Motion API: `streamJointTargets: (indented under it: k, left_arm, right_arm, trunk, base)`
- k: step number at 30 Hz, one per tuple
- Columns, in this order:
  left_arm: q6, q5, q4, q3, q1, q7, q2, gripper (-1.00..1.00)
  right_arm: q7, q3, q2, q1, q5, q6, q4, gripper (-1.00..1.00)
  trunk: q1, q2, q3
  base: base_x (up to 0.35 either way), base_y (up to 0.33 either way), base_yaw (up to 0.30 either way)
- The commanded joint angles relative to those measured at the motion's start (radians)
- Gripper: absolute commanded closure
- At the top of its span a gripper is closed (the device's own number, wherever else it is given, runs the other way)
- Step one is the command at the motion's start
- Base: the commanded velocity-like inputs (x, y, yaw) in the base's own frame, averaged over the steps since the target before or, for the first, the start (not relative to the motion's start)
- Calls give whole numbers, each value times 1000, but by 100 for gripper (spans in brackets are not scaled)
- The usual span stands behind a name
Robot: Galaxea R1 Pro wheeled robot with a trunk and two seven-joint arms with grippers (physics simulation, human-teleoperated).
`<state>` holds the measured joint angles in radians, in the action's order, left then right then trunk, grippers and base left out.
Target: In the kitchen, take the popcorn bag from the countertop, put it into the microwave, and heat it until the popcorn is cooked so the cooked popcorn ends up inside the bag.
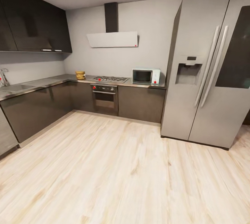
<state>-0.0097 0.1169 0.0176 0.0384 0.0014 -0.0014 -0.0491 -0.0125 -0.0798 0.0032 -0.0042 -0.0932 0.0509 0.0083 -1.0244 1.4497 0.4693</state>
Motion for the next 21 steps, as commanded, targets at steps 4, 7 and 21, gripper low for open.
streamJointTargets:
  k: [4,7,21]
  left_arm:
    - [-1,8,1,4,0,0,0,-100]
    - [-1,8,1,4,0,0,0,-100]
    - [-1,8,1,4,0,0,0,-100]
  right_arm:
    - [-1,-8,0,0,-5,3,1,-100]
    - [-1,-8,0,0,-5,3,1,-100]
    - [-1,-7,-1,0,-6,4,1,-100]
  trunk:
    - [-1,0,1]
    - [-1,0,1]
    - [-1,0,1]
  base:
    - [325,66,0]
    - [325,87,0]
    - [325,93,0]
